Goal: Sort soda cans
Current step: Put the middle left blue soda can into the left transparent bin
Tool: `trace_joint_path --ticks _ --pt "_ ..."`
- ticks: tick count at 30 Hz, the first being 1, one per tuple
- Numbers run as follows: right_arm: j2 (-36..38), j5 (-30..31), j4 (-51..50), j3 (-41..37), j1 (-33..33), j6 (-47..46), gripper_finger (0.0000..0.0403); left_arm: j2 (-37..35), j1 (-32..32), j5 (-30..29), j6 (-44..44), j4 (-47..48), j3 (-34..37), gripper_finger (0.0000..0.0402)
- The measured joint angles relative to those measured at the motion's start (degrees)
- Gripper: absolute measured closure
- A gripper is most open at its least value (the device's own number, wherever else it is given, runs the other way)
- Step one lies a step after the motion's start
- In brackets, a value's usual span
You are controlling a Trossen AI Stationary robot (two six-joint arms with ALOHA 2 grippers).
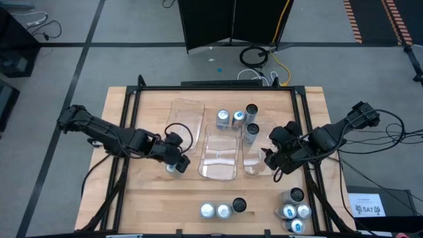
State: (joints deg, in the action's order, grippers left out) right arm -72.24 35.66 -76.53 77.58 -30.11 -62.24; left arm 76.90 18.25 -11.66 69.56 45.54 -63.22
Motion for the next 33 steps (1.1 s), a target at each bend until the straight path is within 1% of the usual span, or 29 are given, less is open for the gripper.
trace_joint_path --ticks 2,4,7,9,12,16,18,23,29,33 --pt "0.0 0.0 0.02 0.0 -0.02 -0.1 0.0101 0.0 -0.26 0.08 0.06 -0.04 0.0 0.0021" --pt "0.01 0.0 0.02 0.0 0.0 -0.4 0.0101 0.0 -0.28 1.78 0.4 -0.06 0.0 0.0007" --pt "0.01 0.02 0.02 0.0 0.0 -0.7 0.0101 0.0 -0.27 6.26 -1.1 -0.06 0.0 0.0004" --pt "0.01 0.02 0.02 0.0 0.0 -0.71 0.0101 0.0 -0.23 7.54 -0.77 0.07 0.0 0.0006" --pt "0.01 0.02 0.02 -0.01 -0.02 -0.72 0.0101 0.0 -0.39 7.74 0.51 2.26 0.0 0.0006" --pt "0.01 0.02 0.02 0.0 -0.02 -0.72 0.0101 0.0 -0.49 7.02 2.05 9.57 0.0 0.0006" --pt "0.0 0.03 0.02 0.0 -0.02 -0.73 0.0101 0.06 -0.49 6.97 2.13 11.52 0.0 0.0006" --pt "0.0 0.04 0.06 0.0 0.0 -1.62 0.0101 0.18 0.28 6.97 3.5 11.22 0.07 0.0006" --pt "0.01 0.1 1.24 0.0 -0.01 -1.62 0.0101 1.8 1.53 7.95 3.68 6.67 1.66 0.0007" --pt "0.0 0.13 1.83 -0.02 -0.02 -1.62 0.0101 3.98 1.79 8.92 3.65 8.2 1.79 0.0007"
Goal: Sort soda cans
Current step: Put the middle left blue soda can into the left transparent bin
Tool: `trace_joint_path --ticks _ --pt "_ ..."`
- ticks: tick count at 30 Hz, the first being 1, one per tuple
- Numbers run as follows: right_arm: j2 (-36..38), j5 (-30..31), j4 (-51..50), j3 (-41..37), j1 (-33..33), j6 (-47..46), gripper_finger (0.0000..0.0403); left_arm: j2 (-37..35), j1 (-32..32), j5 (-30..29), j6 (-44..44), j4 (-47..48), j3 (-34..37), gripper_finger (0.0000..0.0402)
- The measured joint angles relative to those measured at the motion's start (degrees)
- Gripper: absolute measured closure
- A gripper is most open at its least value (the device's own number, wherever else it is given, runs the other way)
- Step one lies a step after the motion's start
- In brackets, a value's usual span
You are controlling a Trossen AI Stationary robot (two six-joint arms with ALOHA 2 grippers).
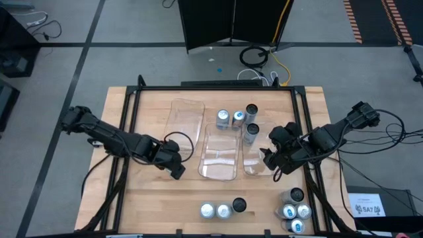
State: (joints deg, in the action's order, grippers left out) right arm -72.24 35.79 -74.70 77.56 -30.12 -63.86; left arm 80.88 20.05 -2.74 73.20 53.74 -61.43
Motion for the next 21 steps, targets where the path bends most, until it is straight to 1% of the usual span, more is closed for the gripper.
trace_joint_path --ticks 4,8,11,15,21 --pt "0.0 0.01 0.19 0.0 0.01 0.0 0.0101 2.08 -0.03 1.94 -0.47 0.19 -0.02 0.0007" --pt "0.0 0.02 0.38 0.0 0.02 0.0 0.0101 4.09 0.31 3.16 -0.48 3.01 -0.02 0.0007" --pt "0.0 0.11 0.38 0.0 0.0 0.0 0.0101 4.86 0.33 3.23 -0.45 3.46 -0.02 0.0019" --pt "0.0 0.11 0.35 0.0 0.0 0.0 0.0101 4.92 0.26 3.23 -0.43 3.28 -0.02 0.0064" --pt "0.0 0.13 0.33 0.0 0.01 0.9 0.0101 4.89 0.22 3.22 -0.47 3.37 -0.07 0.0154"
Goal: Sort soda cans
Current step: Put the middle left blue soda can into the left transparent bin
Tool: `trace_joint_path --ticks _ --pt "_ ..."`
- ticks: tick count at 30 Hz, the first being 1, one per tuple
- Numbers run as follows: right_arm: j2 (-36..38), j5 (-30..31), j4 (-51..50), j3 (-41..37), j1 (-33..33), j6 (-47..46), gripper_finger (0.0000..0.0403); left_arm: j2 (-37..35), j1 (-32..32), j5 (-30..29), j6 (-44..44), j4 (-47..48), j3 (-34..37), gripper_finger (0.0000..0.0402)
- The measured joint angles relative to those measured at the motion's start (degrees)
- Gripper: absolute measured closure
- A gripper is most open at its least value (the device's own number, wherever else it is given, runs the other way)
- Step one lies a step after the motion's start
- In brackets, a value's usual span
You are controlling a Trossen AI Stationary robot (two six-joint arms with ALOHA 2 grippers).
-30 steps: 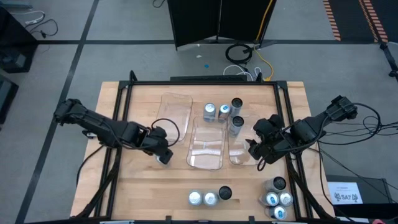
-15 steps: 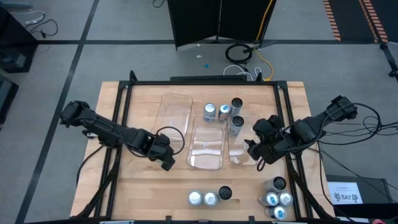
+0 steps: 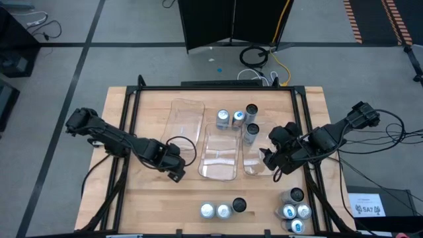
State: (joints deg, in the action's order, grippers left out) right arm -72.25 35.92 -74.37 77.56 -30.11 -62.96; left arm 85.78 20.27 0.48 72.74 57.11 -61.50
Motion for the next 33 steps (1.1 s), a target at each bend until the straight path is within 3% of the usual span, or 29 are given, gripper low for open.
trace_joint_path --ticks 10,18,20,23,28,31,33 --pt "0.0 0.07 -0.07 0.0 0.01 3.27 0.0101 -2.87 0.17 1.29 2.17 0.42 -0.04 0.0163" --pt "0.0 0.04 -0.36 0.0 0.02 7.17 0.0101 -11.94 1.29 2.66 8.11 5.17 -2.49 0.015" --pt "0.0 -0.11 -1.46 0.0 0.01 7.54 0.0101 -14.92 1.25 1.42 9.04 4.85 -4.06 0.015" --pt "0.1 -0.25 -3.57 0.0 0.01 7.55 0.0101 -18.89 0.82 -5.76 9.09 4.72 -7.23 0.0149" --pt "0.13 -0.24 -4.31 0.0 0.39 7.24 0.0101 -23.37 -6.11 -17.74 1.46 4.77 -11.13 0.0148" --pt "0.13 -0.22 -4.31 0.0 1.13 5.59 0.0101 -23.33 -14.39 -19.19 -8.91 2.82 -12.54 0.0147" --pt "0.13 -0.03 -4.1 0.0 1.65 3.24 0.0101 -21.95 -21.55 -17.07 -17.67 -1.02 -12.76 0.0147"
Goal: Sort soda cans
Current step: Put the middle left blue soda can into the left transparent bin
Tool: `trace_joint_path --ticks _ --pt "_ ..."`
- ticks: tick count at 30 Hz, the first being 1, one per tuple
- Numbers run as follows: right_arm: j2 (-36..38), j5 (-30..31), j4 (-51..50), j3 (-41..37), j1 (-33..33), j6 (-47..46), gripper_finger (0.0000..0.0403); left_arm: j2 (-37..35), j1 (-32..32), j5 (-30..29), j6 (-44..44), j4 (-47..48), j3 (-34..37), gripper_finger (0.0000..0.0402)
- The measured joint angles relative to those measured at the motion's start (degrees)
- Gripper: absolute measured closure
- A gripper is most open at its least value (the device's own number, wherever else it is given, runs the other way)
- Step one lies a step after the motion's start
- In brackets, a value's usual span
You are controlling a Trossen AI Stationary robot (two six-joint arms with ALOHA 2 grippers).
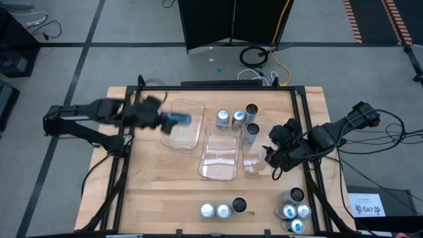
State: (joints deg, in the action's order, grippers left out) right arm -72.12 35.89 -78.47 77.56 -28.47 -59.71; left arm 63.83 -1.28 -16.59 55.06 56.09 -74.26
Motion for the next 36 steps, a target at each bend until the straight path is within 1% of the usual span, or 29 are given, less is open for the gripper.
trace_joint_path --ticks 2,5,7,9,12,14,17,20,23,26,29,33,36 --pt "0.0 0.01 0.43 0.0 0.47 -2.51 0.0101 2.68 -8.16 6.35 -8.46 -4.24 -0.02 0.0147" --pt "0.0 0.01 0.6 0.0 0.78 -5.59 0.0101 8.68 -19.89 18.44 -19.03 -7.46 -0.02 0.0147" --pt "0.0 0.01 0.59 0.0 0.78 -7.88 0.0101 13.47 -26.04 24.92 -24.27 -6.5 -0.98 0.0147" --pt "0.0 0.01 0.6 0.0 0.78 -10.58 0.0101 17.99 -30.35 27.96 -28.74 -2.25 -3.08 0.0147" --pt "0.0 0.1 0.6 0.0 0.78 -14.33 0.0101 22.26 -33.41 26.89 -35.34 3.23 -6.9 0.0146" --pt "0.0 0.38 0.62 0.0 0.76 -16.33 0.0101 23.9 -34.41 25.19 -38.86 4.73 -8.66 0.0146" --pt "0.0 1.31 0.62 0.0 0.76 -18.46 0.0101 25.62 -34.86 24.19 -41.6 4.78 -9.21 0.0146" --pt "0.0 2.72 0.62 0.0 0.76 -20.51 0.0101 27.53 -34.35 22.84 -43.58 6.84 -9.04 0.0146" --pt "0.0 4.49 0.66 0.0 0.76 -22.21 0.0101 29.14 -33.19 19.97 -43.78 8.6 -7.66 0.0146" --pt "0.0 5.11 0.82 0.0 0.76 -23.12 0.0101 28.89 -32.36 16.99 -43.42 7.15 -5.46 0.0146" --pt "0.0 5.11 0.84 0.0 0.76 -23.66 0.0101 29.04 -32.34 16.47 -42.94 6.14 -3.34 0.0146" --pt "0.0 5.11 0.91 0.0 0.78 -23.72 0.0101 28.94 -32.33 16.44 -41.52 1.02 -0.06 0.0146" --pt "0.0 5.11 0.89 0.0 0.78 -24.81 0.0101 29.01 -32.33 16.47 -40.41 0.52 1.22 0.0145"
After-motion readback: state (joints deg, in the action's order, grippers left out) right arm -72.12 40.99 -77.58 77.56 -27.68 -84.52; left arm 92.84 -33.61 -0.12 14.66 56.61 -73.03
